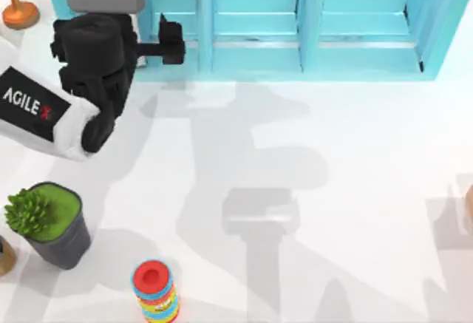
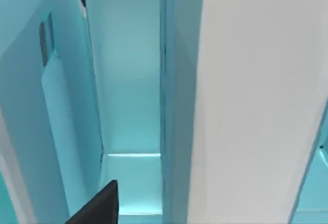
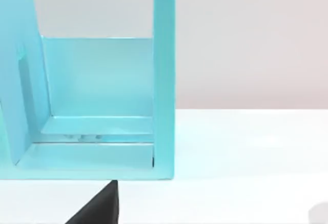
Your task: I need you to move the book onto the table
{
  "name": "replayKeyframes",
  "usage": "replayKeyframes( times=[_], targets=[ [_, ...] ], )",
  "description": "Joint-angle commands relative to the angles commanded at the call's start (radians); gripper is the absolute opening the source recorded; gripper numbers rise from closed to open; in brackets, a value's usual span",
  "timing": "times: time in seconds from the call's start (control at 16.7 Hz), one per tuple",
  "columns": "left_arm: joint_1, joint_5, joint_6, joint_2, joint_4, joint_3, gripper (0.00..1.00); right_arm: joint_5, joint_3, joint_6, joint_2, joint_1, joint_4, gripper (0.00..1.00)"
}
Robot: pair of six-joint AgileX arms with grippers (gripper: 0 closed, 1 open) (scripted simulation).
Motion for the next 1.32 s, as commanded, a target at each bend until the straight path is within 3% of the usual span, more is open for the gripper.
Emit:
replayKeyframes(
  times=[0.3,0.66,1.32],
  targets=[
    [0.034,0.035,0.006,0.129,-0.029,0.158,1.0,0.0,0.0,0.0,0.0,0.0,0.0,1.0],
    [0.042,0.044,0.007,0.154,-0.029,0.185,1.0,0.0,0.0,0.0,0.0,0.0,0.0,1.0],
    [0.042,0.044,0.007,0.154,-0.029,0.185,0.17,0.0,0.0,0.0,0.0,0.0,0.0,1.0]
  ],
)
